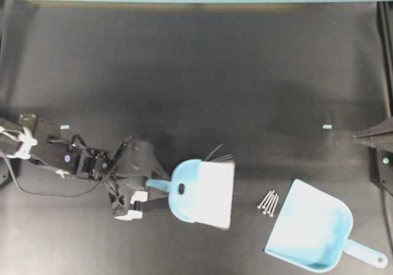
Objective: Hold the dustpan with a person, while the left arm uses a hand brush to gather the screws into the dustpan.
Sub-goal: 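Close the left gripper on the brush handle and lift it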
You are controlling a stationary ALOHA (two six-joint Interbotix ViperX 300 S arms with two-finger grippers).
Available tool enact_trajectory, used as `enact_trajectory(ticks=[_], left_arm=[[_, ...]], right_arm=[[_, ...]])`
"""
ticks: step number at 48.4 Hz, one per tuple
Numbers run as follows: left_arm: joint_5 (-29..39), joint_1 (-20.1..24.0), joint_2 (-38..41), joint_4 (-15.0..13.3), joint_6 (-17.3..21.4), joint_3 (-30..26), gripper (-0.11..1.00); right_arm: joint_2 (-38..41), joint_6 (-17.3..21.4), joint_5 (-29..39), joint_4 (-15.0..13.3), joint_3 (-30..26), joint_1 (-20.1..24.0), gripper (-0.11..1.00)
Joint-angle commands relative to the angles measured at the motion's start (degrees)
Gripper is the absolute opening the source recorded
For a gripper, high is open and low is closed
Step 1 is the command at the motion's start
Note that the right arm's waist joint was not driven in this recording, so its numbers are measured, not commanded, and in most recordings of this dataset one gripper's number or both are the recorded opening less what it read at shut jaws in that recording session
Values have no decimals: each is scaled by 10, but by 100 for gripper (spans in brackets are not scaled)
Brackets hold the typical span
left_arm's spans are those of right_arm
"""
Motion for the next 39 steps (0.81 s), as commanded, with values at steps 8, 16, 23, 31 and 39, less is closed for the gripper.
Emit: enact_trajectory(ticks=[8, 16, 23, 31, 39], left_arm=[[214, 13, -75, 2, 69, -96, 31], [349, 24, -98, 2, 113, -158, 31], [428, 34, -106, 2, 137, -196, 31], [519, 44, -109, 2, 143, -238, 31], [613, 58, -101, 4, 163, -299, 31]], right_arm=[[-3, -10, 40, -17, 5, 0, 0], [-15, -10, 63, -17, 4, 0, 0], [-18, -10, 64, -16, 5, 0, 0], [-18, -10, 64, -17, 5, 0, 0], [-18, -10, 64, -17, 5, 0, 0]])
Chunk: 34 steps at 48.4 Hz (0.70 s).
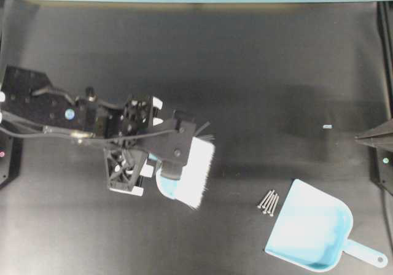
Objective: Hold the dustpan with a person, while the left arm uses a hand brush to gather the screws into the dustpan.
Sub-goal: 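Close the left gripper on the brush handle and lift it, then carry the brush right and lower its bristles behind the screws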
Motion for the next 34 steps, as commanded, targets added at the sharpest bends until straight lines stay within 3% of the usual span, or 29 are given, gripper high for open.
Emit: enact_trajectory(ticks=[1, 9, 20, 27, 34], left_arm=[[56, 10, -4, 2, 17, -49, 31], [182, 17, 30, 2, 51, -126, 31], [283, 18, 107, 4, 77, -236, 31], [294, 17, 147, 4, 93, -264, 31], [264, 16, 164, 4, 96, -260, 31]], right_arm=[[2, -4, -2, -1, -4, 0, 0], [2, -4, -2, -2, -4, 0, 0], [2, -4, -2, -2, -4, 0, 0], [2, -4, -2, -2, -4, 0, 0], [2, -4, -2, -2, -4, 0, 0]])
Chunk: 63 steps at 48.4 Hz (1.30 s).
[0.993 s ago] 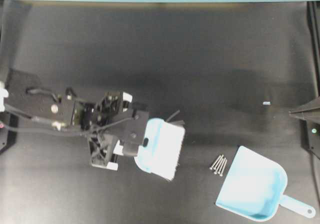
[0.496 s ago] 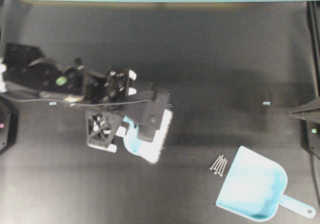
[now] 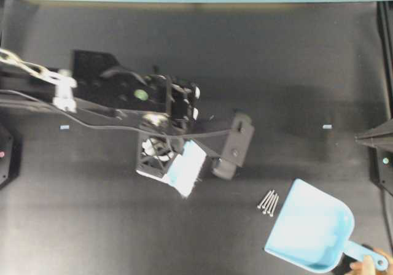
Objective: Hold the dustpan with a person, while the left arm uses a hand brush to gather the screws into the dustpan.
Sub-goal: 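Carry the brush right and lower its bristles behind the screws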
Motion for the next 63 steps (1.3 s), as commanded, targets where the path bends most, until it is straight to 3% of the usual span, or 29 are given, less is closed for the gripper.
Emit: enact_trajectory(ticks=[1, 8, 25, 38, 63], left_arm=[[-26, -2, 0, 2, 2, -7, 31], [-68, -4, 5, 2, 4, -11, 31], [-92, -23, 51, 2, 19, -40, 31], [-162, -35, 81, 2, 25, -49, 31], [-227, -56, 146, 1, 22, -124, 31]], right_arm=[[3, -4, -2, -2, -4, 0, 0], [3, -4, -2, -2, -4, 0, 0], [2, -4, -2, -1, -4, 0, 0], [2, -4, -2, -1, -4, 0, 0], [2, -4, -2, -2, -4, 0, 0]])
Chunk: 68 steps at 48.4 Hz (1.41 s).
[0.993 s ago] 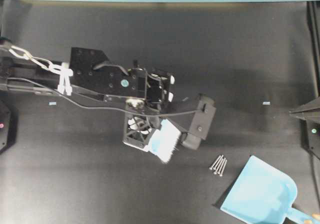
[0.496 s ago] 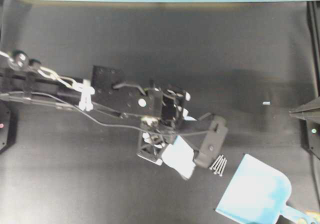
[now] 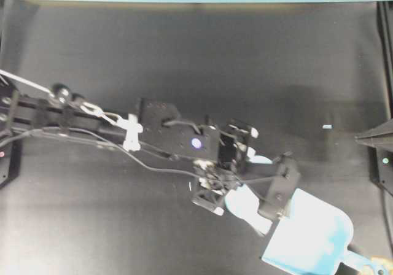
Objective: Hold the dustpan with a person, while the left arm uses a hand brush to gather the screws into the dustpan.
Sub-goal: 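Carry the brush right and lower its bristles behind the screws, then sweep the brush toward the dustpan, pushing screws into it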
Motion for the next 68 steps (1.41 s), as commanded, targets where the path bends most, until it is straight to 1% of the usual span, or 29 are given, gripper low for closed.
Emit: enact_trajectory(ticks=[1, 8, 23, 28, 32, 38, 41, 46, 49, 57, 62, 68], left_arm=[[-26, -10, 1, 1, -4, -25, 31], [-54, -22, 13, 1, -5, -54, 31], [-59, -29, 40, 1, 1, -127, 31], [-63, -29, 51, 1, 0, -142, 31], [-86, -31, 59, 1, -4, -144, 31], [-149, -33, 63, 1, -7, -139, 31], [-161, -31, 61, 2, -7, -138, 31], [-160, -26, 38, 1, -9, -135, 31], [-160, -26, 15, 2, -10, -126, 31], [-178, -25, -64, 1, -11, -67, 31], [-203, -19, -112, 1, -19, -6, 31], [-255, -11, -170, 1, -44, 91, 31]], right_arm=[[2, -4, -3, -2, -4, 0, 0], [3, -4, -3, -1, -3, 0, 0], [3, -4, -3, -2, -4, 0, 0], [2, -4, -3, -1, -4, 0, 0], [2, -4, -3, -2, -4, 0, 0], [2, -4, -3, -2, -4, 0, 0], [2, -4, -3, -1, -4, 0, 0], [2, -4, -2, -1, -4, 0, 0], [1, -4, -3, -2, -4, 0, 0], [1, -4, -3, -2, -4, 0, 0], [1, -4, -3, -1, -4, 0, 0], [0, -4, -3, -2, -4, 0, 0]])
